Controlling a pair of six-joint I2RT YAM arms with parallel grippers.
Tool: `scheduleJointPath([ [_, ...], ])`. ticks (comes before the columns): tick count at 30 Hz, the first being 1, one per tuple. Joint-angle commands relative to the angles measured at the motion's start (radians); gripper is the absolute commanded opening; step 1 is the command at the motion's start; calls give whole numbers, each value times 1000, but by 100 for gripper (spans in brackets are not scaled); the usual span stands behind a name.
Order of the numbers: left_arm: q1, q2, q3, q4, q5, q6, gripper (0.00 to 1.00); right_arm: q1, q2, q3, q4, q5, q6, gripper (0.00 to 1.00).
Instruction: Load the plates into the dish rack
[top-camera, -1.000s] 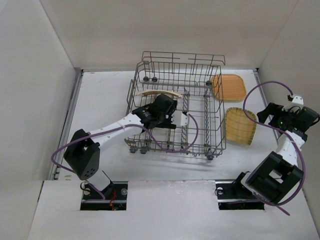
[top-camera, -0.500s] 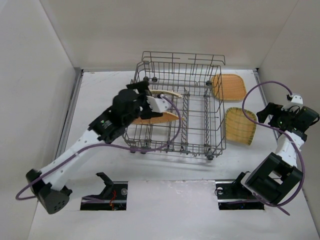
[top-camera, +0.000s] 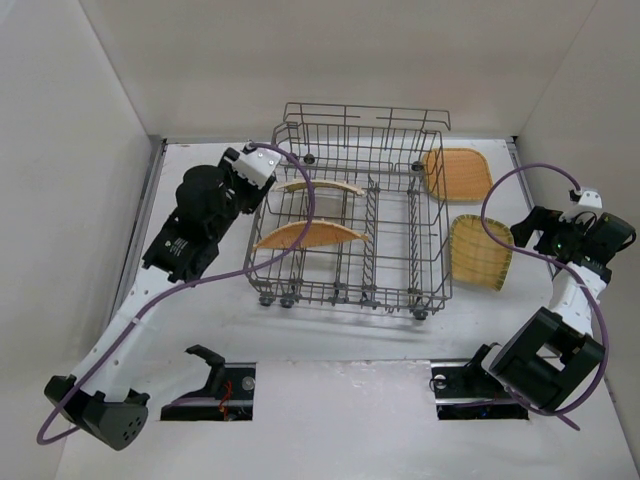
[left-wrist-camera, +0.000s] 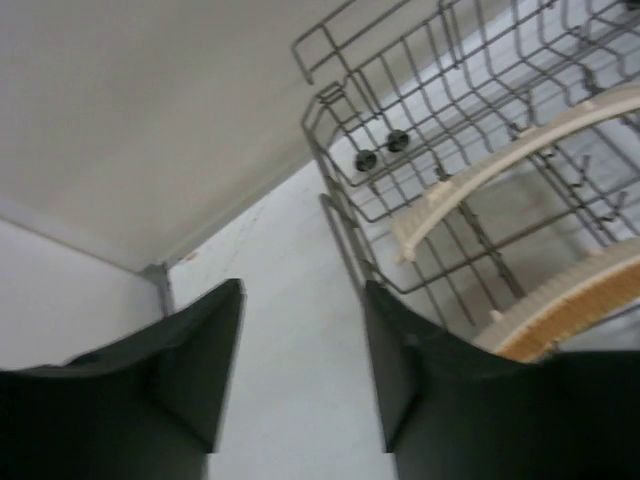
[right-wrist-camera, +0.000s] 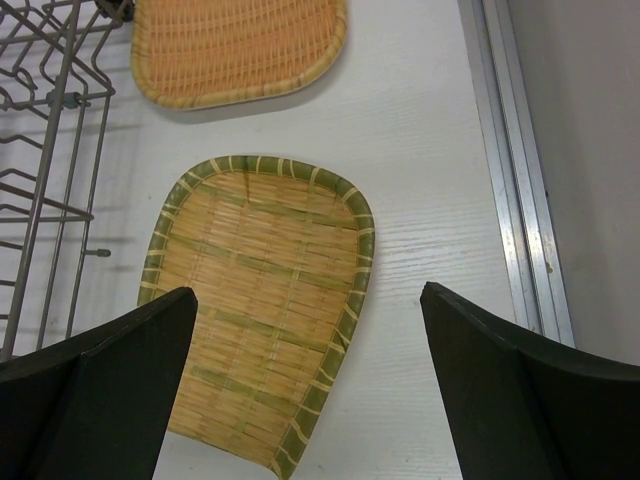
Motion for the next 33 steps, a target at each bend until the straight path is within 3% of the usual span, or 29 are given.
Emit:
scheduleJointPath([
  [1,-45,-13,50,-89,83,-122,36,7,-16,1,43,-11,-13,100],
  [5,-87,2,57,-155,144,-150,21,7,-30,-9,49,-11,-13,100],
  [9,-82,60,81,-196,234,-168,15,7,-27,-7,49,-11,-13,100],
  [20,30,275,175,-256,410,-184,13,9,-19,-4,48,-5,-8,100],
  [33,51,418,242,-305,456,-155,13,12,-11,4,41,8,-7,100],
])
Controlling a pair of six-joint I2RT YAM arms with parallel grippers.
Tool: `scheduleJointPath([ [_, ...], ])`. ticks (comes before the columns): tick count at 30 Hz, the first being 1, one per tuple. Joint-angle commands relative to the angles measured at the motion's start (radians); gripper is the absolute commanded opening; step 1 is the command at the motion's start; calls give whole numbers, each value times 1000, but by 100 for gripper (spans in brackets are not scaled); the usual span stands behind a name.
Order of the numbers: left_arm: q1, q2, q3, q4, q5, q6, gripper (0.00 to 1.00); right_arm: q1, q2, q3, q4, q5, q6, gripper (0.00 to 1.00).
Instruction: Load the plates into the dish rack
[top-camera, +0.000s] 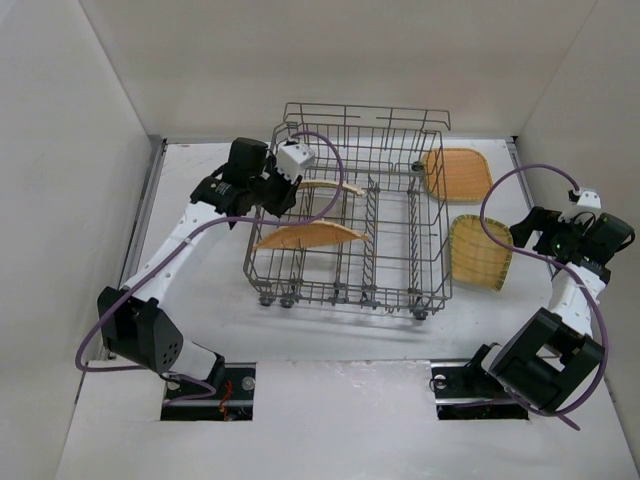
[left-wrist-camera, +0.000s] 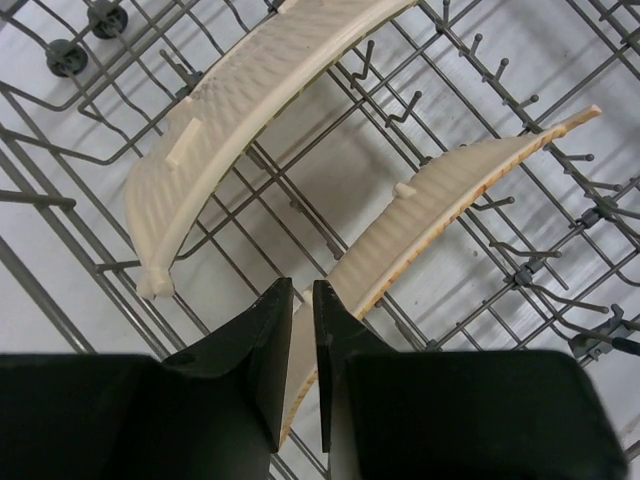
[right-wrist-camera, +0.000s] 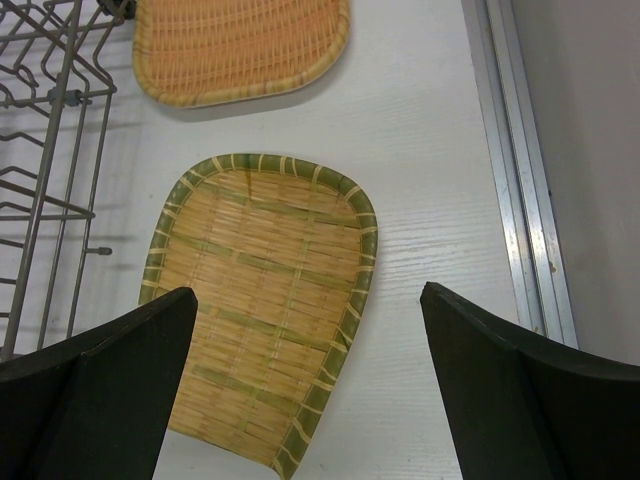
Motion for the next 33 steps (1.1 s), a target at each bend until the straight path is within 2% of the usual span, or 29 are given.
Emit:
scheduleJointPath([
  [1,-4,23,56,-32,31,14,12,7,-8,9,41,6,-7,100],
  [14,-74,28,-44,2,7,17,11,7,-8,9,40,6,-7,100],
  [33,-85,69,-70,49,-38,43,10,10,-6,10,37,9,-7,100],
])
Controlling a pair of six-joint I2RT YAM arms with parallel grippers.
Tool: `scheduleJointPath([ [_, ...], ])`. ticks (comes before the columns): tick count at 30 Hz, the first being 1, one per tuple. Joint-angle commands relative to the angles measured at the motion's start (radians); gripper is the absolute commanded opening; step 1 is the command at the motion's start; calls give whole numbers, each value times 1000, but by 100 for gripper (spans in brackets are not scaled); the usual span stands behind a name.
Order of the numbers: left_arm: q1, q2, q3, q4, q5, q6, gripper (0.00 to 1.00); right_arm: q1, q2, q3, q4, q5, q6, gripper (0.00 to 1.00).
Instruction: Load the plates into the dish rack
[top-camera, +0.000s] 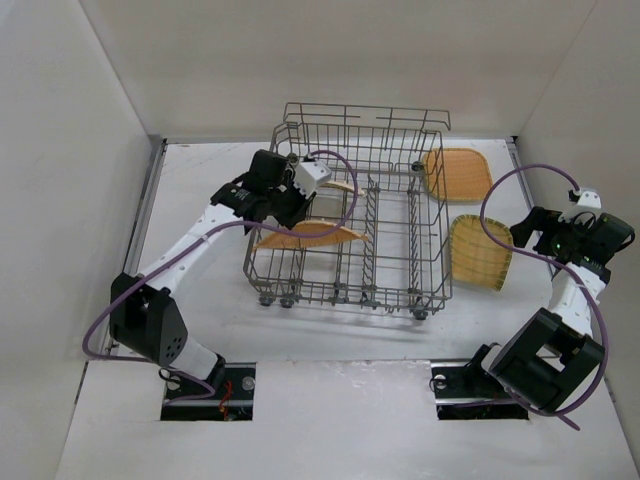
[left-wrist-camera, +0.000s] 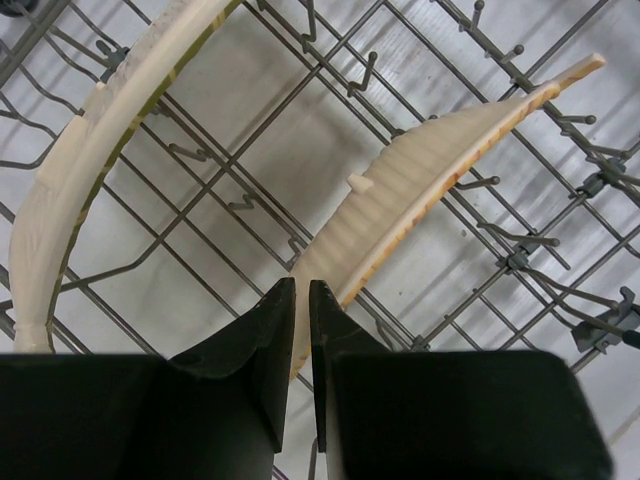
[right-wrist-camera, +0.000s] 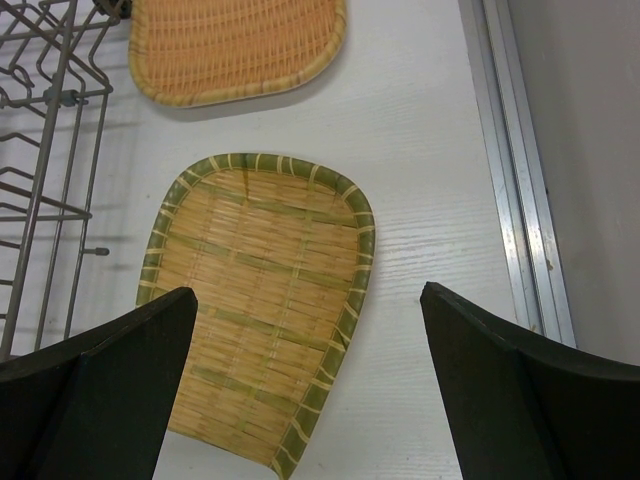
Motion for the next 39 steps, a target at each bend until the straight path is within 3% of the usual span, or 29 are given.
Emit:
scheduleJointPath([
  [1,-6,16,-18,39,-12,18,10,10,-6,10,35,4,-8,100],
  [9,-9,43,-1,7,11,38,10,12,-3,12,35,6,-8,100],
  [21,-40,-32,28,-192,104,31,11,12,1,16,35,4,-11,100],
  [27,-32,-139,-4,-51,69,-6,14,12,-3,12,37,1,-13,100],
  [33,-25,-191,77,53,-61,-8,13,12,-6,10,38,1,-13,100],
  [39,154,-218,69,202,-205,-63,17,12,-6,9,41,3,-11,100],
])
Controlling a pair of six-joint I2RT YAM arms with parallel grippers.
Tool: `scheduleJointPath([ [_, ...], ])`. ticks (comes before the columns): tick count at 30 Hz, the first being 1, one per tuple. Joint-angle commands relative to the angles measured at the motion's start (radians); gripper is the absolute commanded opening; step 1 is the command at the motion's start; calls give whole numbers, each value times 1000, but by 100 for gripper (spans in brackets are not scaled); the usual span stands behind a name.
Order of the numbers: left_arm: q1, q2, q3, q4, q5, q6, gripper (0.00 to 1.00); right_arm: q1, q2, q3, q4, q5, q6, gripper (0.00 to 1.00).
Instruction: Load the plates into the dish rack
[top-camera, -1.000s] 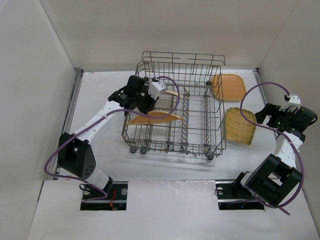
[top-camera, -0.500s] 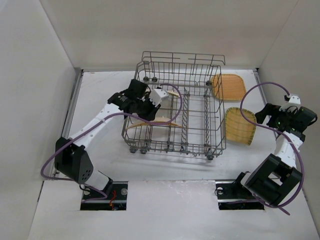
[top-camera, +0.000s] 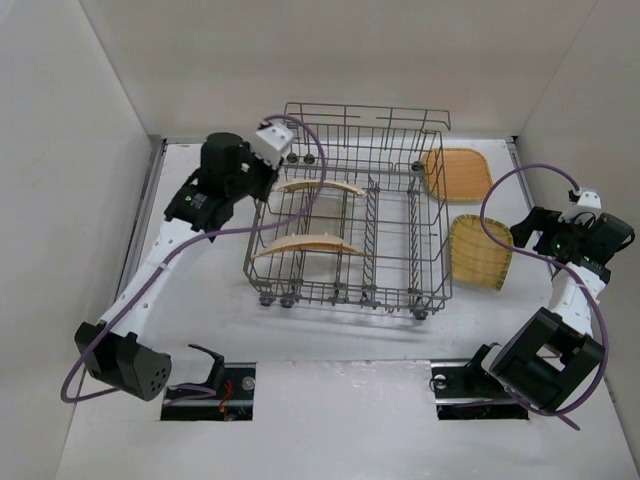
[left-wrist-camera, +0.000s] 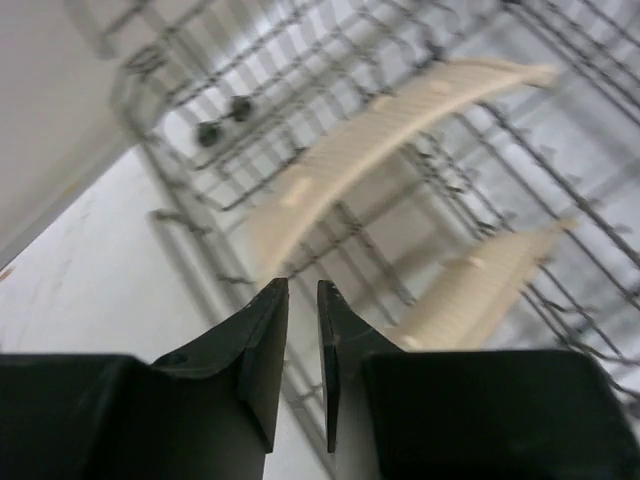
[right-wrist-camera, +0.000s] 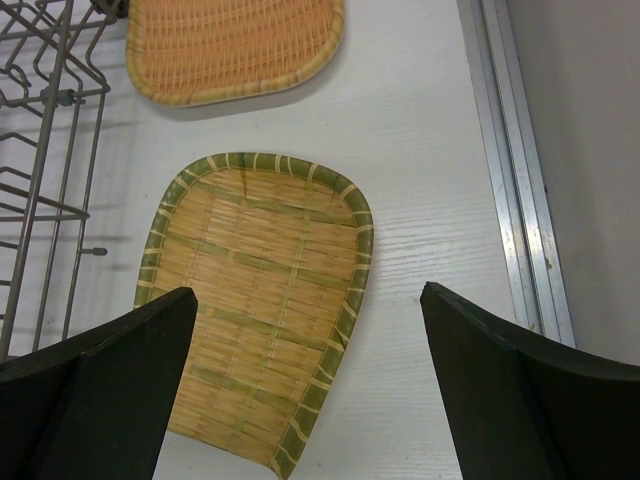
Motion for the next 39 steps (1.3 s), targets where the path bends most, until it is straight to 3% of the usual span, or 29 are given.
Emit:
scheduleJointPath([
  [1,152,-23,10,133,-126,-87,20,10,-10,9,41,-2,-11,100],
  [5,408,46,-36,158,-83,-242,37,14,-13,5,43,1,-13,100],
  [8,541,109,-94,181,-40,-302,60,15,-24,1,46,1,-14,100],
  [11,618,174,-174,236,-29,-310,77,21,-50,-17,54,-6,-28,100],
  [17,681,258,-330,401,26,-300,99,73,-125,-54,46,-14,-94,100],
  [22,686,277,-399,460,52,-299,100,177,-173,-34,-40,18,-269,100],
  [25,690,275,-429,478,55,-293,100,231,-124,59,-162,26,-362,99],
  [28,697,274,-447,489,58,-290,100,221,104,293,-363,-34,-262,96],
  [31,694,258,-465,506,69,-290,100,147,325,516,-529,-192,-131,88],
  [35,692,241,-482,514,78,-288,100,129,502,682,-546,-230,45,75],
  [39,692,214,-490,517,78,-288,100,129,664,817,-610,-236,147,71],
])
